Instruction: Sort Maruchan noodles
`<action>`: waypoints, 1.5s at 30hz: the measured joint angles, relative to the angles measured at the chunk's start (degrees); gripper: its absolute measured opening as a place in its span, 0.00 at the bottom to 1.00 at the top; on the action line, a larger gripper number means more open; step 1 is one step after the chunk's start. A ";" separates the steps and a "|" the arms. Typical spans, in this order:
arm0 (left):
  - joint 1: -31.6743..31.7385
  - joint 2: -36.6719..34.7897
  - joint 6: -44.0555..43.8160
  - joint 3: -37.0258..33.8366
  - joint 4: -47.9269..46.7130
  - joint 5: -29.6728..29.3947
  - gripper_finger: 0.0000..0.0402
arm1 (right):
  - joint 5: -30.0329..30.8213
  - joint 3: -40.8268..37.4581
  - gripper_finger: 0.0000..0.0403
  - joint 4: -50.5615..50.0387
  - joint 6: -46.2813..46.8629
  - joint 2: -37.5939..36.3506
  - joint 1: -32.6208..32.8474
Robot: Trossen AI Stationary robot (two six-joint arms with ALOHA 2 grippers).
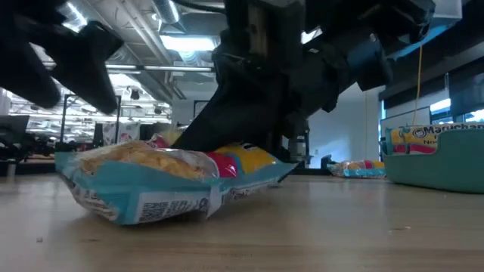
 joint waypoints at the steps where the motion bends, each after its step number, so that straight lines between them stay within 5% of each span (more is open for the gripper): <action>1: -0.44 -0.67 -0.40 0.01 -0.72 0.03 0.64 | 0.04 -0.02 0.25 0.01 -0.90 -0.02 0.30; 16: -1.79 -1.46 -0.62 0.07 -1.48 -0.35 0.64 | 8.52 -0.16 0.14 -25.19 -7.60 -13.77 6.08; 36: -1.74 -1.46 -0.57 0.09 -0.61 -0.01 0.64 | 29.12 -0.07 0.14 -84.67 4.82 -45.90 16.79; 45: -0.63 -1.46 -0.57 0.09 -0.57 -0.24 0.64 | 31.53 -0.55 0.14 -109.35 4.76 -48.81 16.65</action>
